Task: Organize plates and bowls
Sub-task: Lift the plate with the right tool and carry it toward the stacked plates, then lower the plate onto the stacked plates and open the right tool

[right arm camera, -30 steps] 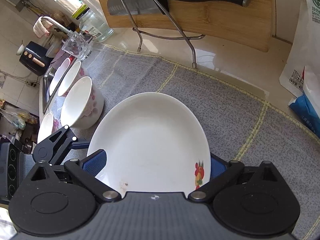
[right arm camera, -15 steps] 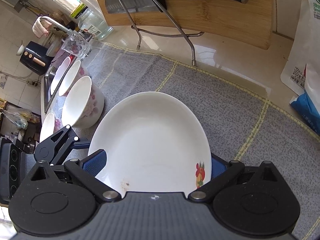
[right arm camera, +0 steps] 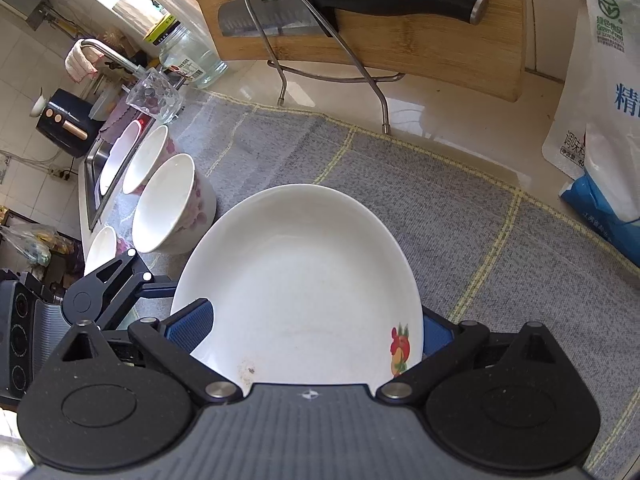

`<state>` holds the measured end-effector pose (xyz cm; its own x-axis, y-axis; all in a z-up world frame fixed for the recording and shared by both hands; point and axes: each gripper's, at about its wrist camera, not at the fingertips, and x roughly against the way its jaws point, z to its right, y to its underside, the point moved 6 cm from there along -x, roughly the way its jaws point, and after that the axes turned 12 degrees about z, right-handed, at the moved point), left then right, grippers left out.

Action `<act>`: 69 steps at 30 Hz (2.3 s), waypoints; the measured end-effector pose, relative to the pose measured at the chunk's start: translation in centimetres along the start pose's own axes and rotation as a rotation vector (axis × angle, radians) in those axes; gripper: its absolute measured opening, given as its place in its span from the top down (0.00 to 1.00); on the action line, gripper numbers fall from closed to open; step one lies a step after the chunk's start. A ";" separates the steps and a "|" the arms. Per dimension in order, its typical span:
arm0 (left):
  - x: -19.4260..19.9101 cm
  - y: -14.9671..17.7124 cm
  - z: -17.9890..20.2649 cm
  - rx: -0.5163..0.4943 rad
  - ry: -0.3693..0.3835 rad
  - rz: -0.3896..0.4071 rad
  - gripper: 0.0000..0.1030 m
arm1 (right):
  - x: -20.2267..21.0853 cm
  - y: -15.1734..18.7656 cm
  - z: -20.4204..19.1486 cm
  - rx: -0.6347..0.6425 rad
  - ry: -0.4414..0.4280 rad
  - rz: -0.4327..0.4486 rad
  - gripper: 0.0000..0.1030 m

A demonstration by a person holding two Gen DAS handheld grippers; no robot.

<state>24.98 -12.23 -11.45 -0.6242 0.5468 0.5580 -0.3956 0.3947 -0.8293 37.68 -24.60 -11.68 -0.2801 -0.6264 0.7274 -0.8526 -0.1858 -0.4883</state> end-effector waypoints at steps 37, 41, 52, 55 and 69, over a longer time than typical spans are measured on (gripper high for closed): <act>0.8 -3.2 9.3 -0.175 0.271 0.020 0.03 | 11.9 9.3 0.8 -0.165 0.167 0.207 0.00; 0.4 -3.3 10.8 -0.192 0.304 0.016 0.03 | 13.0 10.8 1.4 -0.191 0.190 0.218 0.00; -0.6 -3.7 13.5 -0.245 0.384 0.006 0.03 | 15.8 14.4 3.0 -0.270 0.241 0.260 0.00; -1.0 -3.7 13.9 -0.253 0.405 0.001 0.03 | 16.3 15.2 3.3 -0.288 0.252 0.270 0.00; -2.6 -3.7 15.1 -0.250 0.448 -0.039 0.03 | 17.4 17.2 4.8 -0.337 0.268 0.290 0.00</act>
<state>17.95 -26.25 -10.26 -0.2404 0.7695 0.5917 -0.2055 0.5554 -0.8058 20.23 -42.34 -9.74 -0.5911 -0.3917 0.7051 -0.8058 0.2485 -0.5375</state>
